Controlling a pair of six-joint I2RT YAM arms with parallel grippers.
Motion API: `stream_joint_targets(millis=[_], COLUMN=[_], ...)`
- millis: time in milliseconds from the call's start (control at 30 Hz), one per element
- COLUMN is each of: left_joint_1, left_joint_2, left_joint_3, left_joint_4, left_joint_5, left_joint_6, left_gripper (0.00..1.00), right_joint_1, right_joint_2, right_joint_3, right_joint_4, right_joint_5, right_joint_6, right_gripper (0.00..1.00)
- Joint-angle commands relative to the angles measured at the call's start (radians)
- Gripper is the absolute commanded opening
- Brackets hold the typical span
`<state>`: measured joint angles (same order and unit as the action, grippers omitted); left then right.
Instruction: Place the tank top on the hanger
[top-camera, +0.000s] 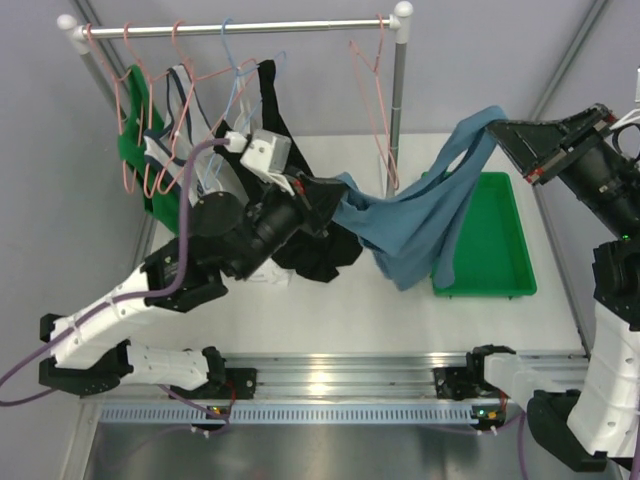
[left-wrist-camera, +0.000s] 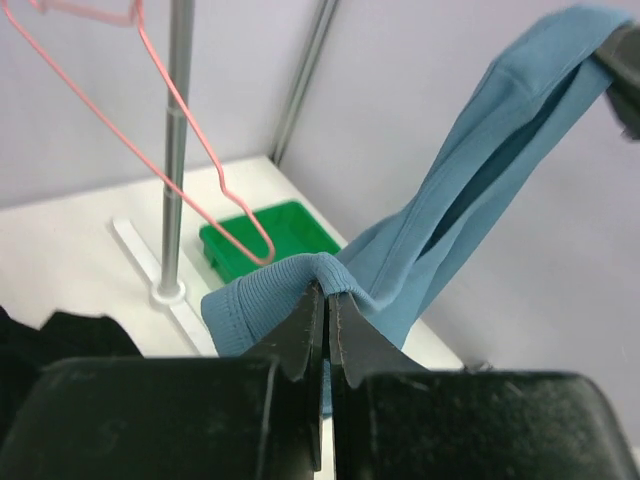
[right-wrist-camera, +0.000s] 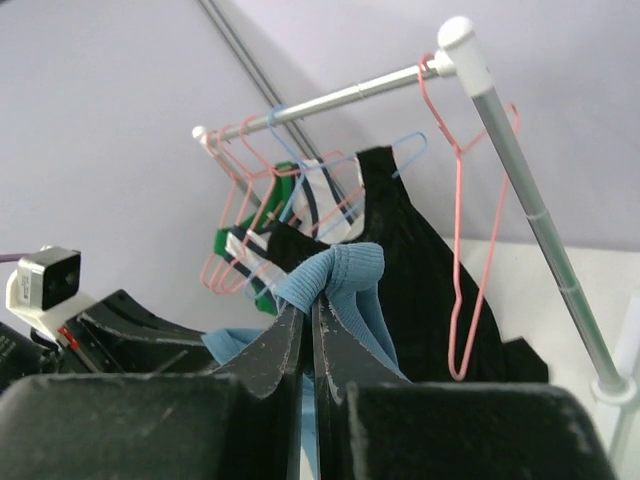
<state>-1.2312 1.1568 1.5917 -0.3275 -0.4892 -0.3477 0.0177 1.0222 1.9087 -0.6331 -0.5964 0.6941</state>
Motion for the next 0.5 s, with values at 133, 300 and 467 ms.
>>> stream_joint_targets(millis=[133, 300, 467], left_joint_1=[-0.001, 0.001, 0.002], left_joint_2=[0.017, -0.003, -0.091], left_joint_3=[0.250, 0.200, -0.112], left_joint_4=[-0.122, -0.195, -0.220], left_joint_5=[-0.049, -0.065, -0.031], left_joint_6=[0.156, 0.122, -0.043], left_gripper=[0.00, 0.00, 0.00], right_joint_1=[0.013, 0.011, 0.018], right_joint_2=[-0.020, -0.132, -0.320], right_joint_3=[-0.014, -0.283, -0.652], right_joint_4=[0.233, 0.277, 0.294], right_joint_5=[0.020, 0.024, 0.040], right_joint_6=[0.113, 0.127, 0.145], right_gripper=[0.00, 0.00, 0.00])
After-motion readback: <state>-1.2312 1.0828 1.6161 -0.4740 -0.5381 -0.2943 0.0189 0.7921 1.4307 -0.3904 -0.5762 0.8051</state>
